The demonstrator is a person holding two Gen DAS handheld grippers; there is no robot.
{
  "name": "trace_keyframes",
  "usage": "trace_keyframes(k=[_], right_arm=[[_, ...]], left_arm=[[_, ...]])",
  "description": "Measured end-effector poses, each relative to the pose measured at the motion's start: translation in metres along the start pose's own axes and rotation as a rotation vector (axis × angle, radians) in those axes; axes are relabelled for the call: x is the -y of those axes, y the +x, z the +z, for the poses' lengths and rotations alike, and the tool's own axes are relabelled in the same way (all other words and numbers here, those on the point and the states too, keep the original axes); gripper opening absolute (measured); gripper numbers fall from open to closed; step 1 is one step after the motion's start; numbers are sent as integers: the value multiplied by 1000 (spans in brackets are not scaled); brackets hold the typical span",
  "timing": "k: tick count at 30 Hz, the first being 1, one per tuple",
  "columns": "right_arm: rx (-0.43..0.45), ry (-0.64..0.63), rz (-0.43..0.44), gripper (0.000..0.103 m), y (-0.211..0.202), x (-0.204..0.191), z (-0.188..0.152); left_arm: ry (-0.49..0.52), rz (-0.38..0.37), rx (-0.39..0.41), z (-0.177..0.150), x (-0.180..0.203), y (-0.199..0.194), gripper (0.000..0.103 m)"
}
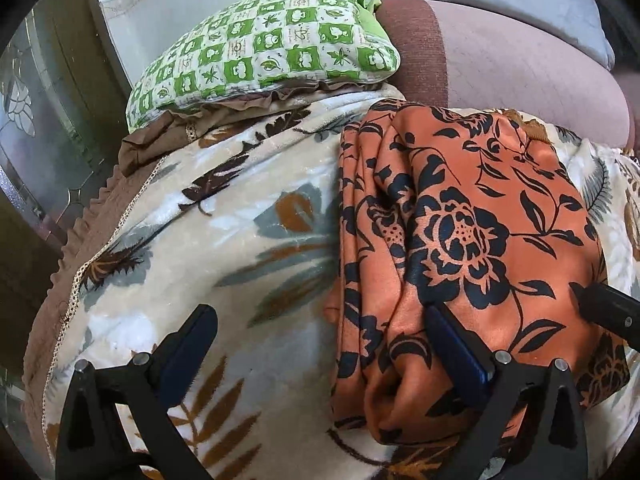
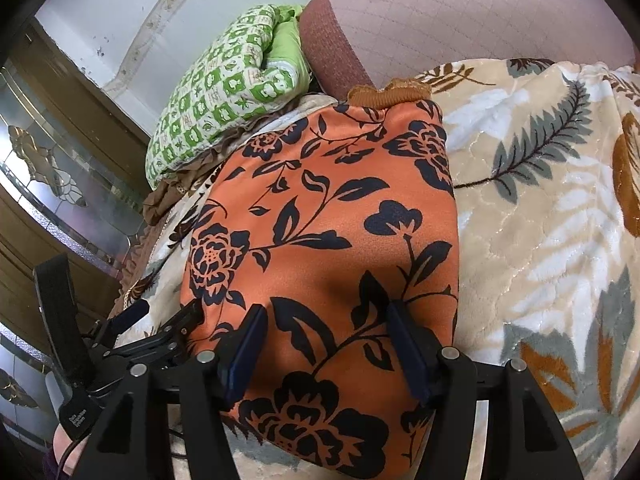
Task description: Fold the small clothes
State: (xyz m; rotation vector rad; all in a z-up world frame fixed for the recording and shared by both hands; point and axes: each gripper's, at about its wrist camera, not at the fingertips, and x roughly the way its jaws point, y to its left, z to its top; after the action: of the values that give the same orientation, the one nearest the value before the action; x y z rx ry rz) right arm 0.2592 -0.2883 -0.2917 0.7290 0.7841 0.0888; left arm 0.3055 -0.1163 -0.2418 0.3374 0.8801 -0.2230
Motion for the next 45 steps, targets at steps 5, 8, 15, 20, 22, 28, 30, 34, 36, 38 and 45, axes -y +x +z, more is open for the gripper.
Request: trace_keyframes(k=[5,8,15,20,22,28,30,34,36,38,45], right_arm=[[-6,-1,-4,66,0,0,0],[-5,-2,-7,66,0,-1,1],[-6,-19,-41,66,2,-6,1],[-4,-26,-71,66,3,-9,0],[-8,-30,-84,66,3,-11,0],[-24,-38,-114,68,5,-16,2],[-28,-42,-124,68,6,-17,3],[-31,-57,-152,70,9,-23,2],[-33,-67,-167,71,11,-25,2],[-34,-75,-182,73,12,-28,1],[-77,-92,-219,71,6,-47,22]], left_arm=[[23,5,7,1,1,-2,103],[12,0,2,1,1,-1,103],[-8,-24,-7,1,-2,1,103],[-16,-47,-10,2,-5,2,103],[-13,-60,-12,3,-7,1,103],[-7,-94,8,8,-14,-9,103],[-8,-93,37,10,-17,-16,103],[-20,-99,74,13,-25,-27,103],[-18,-101,85,14,-28,-31,103],[-1,-91,94,16,-34,-36,103],[-27,109,162,23,-87,-47,103]])
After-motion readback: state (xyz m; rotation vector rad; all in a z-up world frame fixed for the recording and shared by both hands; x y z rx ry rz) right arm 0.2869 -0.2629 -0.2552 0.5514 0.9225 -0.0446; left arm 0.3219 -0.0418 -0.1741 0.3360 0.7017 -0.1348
